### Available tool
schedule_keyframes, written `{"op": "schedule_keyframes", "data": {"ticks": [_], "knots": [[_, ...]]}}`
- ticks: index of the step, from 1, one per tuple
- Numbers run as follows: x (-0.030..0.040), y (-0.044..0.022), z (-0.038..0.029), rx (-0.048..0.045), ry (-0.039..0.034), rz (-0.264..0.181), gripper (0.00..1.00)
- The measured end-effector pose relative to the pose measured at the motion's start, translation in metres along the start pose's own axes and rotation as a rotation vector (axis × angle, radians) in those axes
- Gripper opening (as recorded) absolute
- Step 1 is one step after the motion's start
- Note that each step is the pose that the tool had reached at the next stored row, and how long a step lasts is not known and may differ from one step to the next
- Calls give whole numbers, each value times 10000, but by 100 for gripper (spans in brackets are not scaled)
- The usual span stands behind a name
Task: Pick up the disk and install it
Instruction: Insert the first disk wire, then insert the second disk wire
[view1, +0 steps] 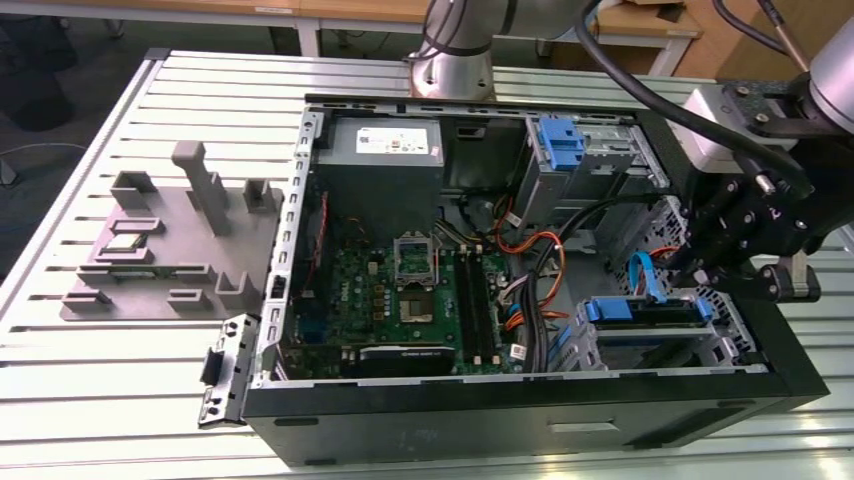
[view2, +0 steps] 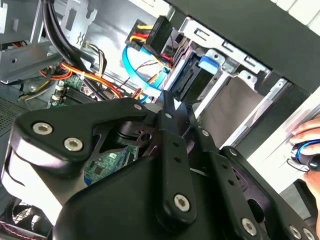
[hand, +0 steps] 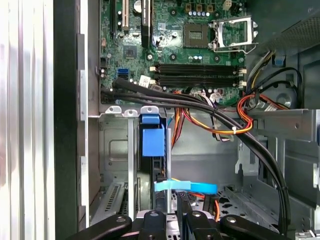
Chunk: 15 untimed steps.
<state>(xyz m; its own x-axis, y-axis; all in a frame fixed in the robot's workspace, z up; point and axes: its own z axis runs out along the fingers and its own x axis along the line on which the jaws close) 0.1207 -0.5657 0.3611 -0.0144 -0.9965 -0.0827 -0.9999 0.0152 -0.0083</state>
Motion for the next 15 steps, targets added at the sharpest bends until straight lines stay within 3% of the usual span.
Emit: {"op": "schedule_keyframes", "data": {"ticks": [15], "knots": [[-2, -9, -26, -2, 0, 0, 24]]}}
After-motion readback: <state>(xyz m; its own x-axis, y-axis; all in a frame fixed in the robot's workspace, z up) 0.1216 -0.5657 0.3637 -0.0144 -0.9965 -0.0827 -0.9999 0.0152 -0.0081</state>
